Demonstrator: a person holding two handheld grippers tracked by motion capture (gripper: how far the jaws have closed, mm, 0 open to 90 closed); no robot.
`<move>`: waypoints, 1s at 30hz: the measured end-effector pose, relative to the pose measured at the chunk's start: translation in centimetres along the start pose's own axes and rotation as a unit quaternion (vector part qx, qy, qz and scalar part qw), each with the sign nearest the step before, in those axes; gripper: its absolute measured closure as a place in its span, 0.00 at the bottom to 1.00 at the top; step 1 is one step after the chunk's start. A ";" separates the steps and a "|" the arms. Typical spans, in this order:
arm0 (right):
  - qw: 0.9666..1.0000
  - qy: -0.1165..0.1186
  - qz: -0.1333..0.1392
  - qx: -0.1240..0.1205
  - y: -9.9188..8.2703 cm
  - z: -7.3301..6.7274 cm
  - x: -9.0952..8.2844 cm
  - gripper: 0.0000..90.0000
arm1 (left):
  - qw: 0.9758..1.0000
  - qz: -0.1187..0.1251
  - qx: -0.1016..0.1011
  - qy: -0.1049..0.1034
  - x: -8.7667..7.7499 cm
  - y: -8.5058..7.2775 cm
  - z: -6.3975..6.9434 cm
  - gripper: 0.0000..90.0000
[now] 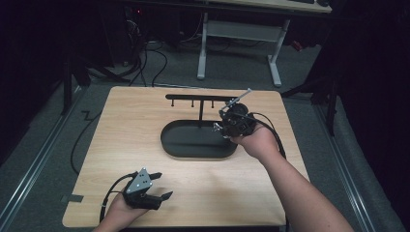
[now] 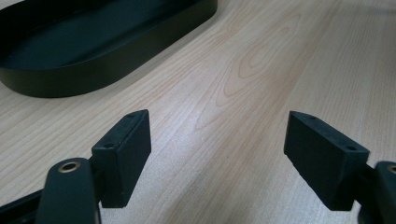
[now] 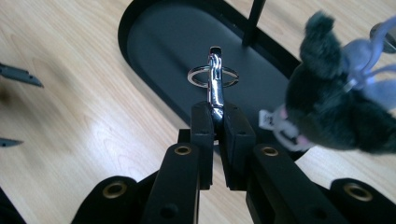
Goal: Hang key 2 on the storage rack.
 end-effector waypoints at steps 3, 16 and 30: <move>1.000 -0.004 0.000 0.004 0.7 0.4 0.2 0.95 | 1.000 -0.003 0.002 0.000 -0.2 -0.1 0.1 0.26; 0.999 -0.026 0.018 0.023 3.0 2.2 -0.4 0.95 | 1.000 -0.007 0.002 0.006 -0.7 -0.3 0.2 0.26; 0.998 -0.045 0.033 0.029 5.4 2.5 -0.1 0.95 | 1.000 -0.004 0.003 0.004 -0.8 -0.2 0.2 0.26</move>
Point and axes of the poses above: each handheld gripper's, and its own axes: x roughly forward along the jaws, y roughly out of its top, z roughly to its right, the point moved 1 cm from there along x, roughly forward along the jaws, and after that the axes turned 2 degrees about z, right-handed, at the moved point
